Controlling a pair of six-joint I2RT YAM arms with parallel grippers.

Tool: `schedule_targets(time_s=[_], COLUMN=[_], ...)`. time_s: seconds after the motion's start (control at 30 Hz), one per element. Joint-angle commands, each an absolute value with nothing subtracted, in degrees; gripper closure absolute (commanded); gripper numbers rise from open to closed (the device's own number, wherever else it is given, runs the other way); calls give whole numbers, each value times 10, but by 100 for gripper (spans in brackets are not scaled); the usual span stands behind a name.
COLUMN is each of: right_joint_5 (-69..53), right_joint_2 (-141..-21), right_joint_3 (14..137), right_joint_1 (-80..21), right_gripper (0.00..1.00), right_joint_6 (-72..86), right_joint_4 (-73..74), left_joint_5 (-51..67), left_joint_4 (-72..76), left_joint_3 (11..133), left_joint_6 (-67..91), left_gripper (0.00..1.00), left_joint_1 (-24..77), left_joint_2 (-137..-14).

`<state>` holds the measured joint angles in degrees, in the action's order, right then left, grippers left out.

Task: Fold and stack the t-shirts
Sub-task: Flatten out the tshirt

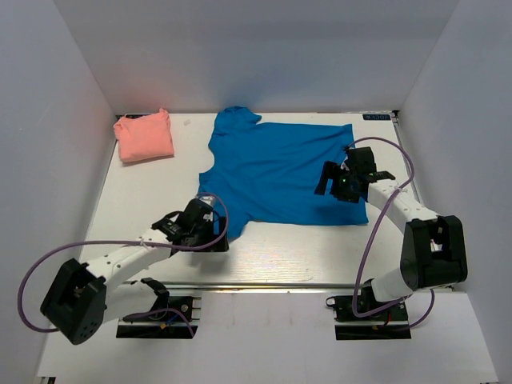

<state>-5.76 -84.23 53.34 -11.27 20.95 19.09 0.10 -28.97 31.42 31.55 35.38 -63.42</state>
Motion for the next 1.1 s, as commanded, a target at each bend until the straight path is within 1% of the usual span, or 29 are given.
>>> schedule_targets(time_s=[0.0,0.07,0.13,0.17,0.23,0.27,0.33,0.37,0.4,0.47,0.63,0.8,0.93,1.0,1.07], right_joint_5=[-61,-57,-55,-55,-54,-56,-61,-62,-65,-66,-67,-61,-67,-66,-66], right_joint_2=[-831,-831,-831,-830,-830,-831,-837,-838,-842,-846,-849,-849,-867,-874,-885], right_joint_3=[523,523,522,521,519,519,521,525,525,526,519,519,525,525,525], right_joint_1=[-112,-112,-111,-110,-112,-109,-111,-111,-112,-110,-111,-110,-110,-110,-109], right_gripper=[9,9,9,9,9,9,9,9,11,11,11,12,12,12,12], right_joint_6=[216,214,212,212,212,211,212,211,210,209,210,205,205,204,203], right_joint_4=[170,173,178,178,178,181,178,180,182,183,177,177,185,186,189], left_joint_5=[-52,-75,-97,-130,-182,-190,-198,-198,-186,-171,-135,-142,-193,-247,-264], left_joint_4=[-303,-282,-273,-279,-286,-278,-265,-258,-258,-258,-247,-247,-239,-257,-272], left_joint_3=[316,322,343,352,374,374,392,401,423,447,505,556,617,678,736], left_joint_6=[349,354,363,371,401,401,401,389,372,364,306,297,271,271,259], left_gripper=[3,9,13,16,24,32,42,48,74,100,100,100,100,100,100], left_joint_1=[372,372,378,378,378,378,378,378,378,378,378,373,367,361,355], left_joint_2=[-683,-700,-721,-729,-740,-747,-754,-754,-763,-770,-770,-812,-873,-906,-956])
